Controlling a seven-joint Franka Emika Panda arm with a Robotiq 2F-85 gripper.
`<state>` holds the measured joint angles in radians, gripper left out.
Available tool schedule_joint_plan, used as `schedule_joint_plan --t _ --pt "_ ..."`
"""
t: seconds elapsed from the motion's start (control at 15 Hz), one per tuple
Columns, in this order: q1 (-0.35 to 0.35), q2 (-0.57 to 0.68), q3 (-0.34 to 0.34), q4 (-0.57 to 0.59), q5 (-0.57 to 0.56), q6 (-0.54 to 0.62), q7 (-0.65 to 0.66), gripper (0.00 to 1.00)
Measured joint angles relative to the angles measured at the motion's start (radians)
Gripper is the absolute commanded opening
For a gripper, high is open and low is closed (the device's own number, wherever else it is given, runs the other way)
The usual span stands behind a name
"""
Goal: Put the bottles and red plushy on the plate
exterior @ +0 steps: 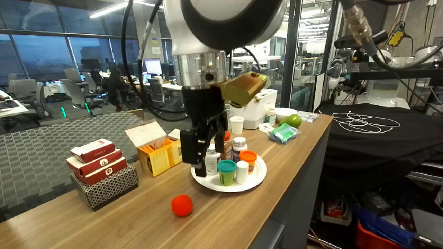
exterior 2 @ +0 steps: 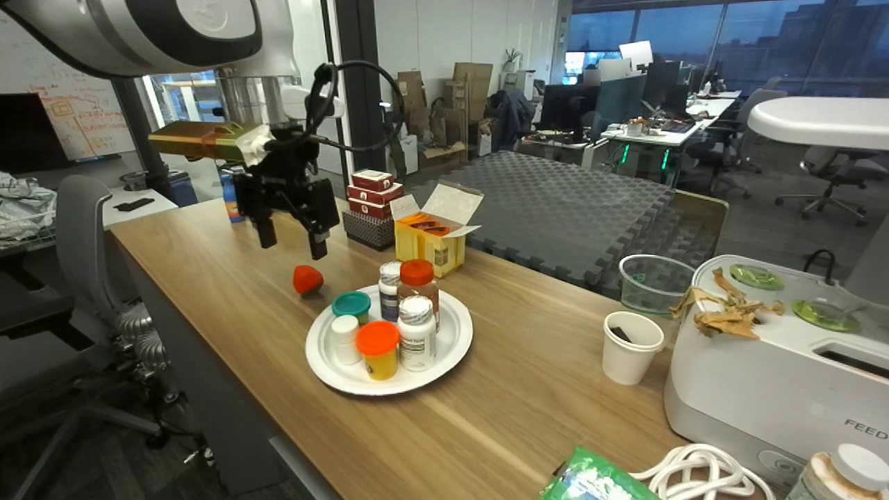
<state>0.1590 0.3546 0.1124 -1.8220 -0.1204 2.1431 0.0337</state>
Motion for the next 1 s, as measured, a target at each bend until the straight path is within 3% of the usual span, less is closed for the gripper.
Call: schedule_joint_plan --t 0.53,1.0 --pt "0.01 0.115 0.054 0.041 0.007 0.018 -0.188 1.0" --pt "0.02 0.186 0.066 0.109 0.005 0.018 -0.265 1.0"
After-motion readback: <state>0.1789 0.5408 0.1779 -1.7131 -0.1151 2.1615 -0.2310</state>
